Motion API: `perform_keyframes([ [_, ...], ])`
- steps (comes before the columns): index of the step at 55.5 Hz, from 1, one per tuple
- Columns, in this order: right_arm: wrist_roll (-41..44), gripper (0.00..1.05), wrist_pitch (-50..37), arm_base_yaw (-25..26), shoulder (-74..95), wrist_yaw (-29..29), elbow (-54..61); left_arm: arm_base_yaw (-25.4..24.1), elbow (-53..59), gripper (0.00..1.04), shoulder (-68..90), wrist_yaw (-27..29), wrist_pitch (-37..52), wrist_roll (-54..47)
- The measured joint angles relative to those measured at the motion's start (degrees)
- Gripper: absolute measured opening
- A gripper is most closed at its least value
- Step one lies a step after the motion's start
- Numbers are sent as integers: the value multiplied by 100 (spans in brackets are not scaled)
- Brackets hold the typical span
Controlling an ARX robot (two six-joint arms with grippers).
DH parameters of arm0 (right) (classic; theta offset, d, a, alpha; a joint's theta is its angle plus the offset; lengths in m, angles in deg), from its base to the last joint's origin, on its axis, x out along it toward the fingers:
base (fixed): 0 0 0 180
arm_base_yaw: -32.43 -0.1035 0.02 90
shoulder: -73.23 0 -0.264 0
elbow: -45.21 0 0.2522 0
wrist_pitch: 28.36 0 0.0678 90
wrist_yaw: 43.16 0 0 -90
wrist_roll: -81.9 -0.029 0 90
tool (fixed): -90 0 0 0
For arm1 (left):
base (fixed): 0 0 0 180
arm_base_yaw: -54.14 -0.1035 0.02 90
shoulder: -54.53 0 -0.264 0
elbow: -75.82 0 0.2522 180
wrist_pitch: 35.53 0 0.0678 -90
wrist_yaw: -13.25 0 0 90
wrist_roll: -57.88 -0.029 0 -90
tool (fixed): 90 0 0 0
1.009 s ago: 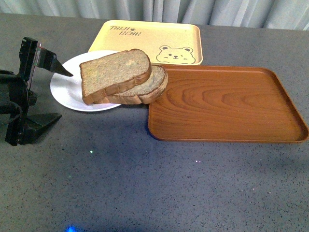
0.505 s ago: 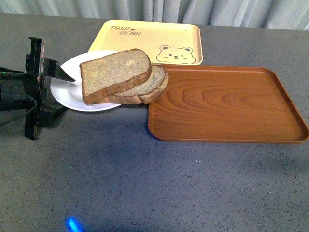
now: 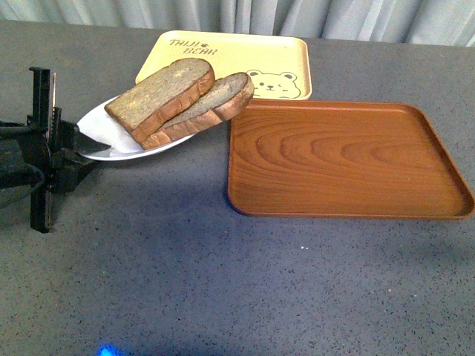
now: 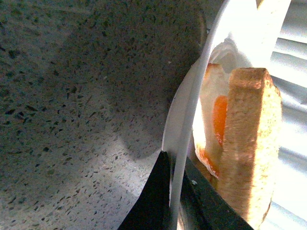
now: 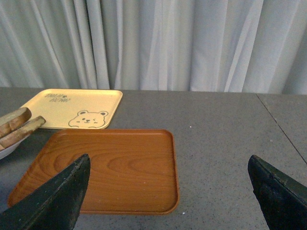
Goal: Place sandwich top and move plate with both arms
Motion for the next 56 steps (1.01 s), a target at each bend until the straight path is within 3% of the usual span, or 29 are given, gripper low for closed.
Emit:
perform_keyframes([
  [7,2,96,0,0,0,0,0,122,-164,2,-243,37,-269,-22],
  [30,0,96,0,0,0,-2,0,1010,-2448,2,509,166,-1604,-280],
  [56,0,96,0,0,0,-2,0,1036,-3261,3,1399,9,-1738,-474],
])
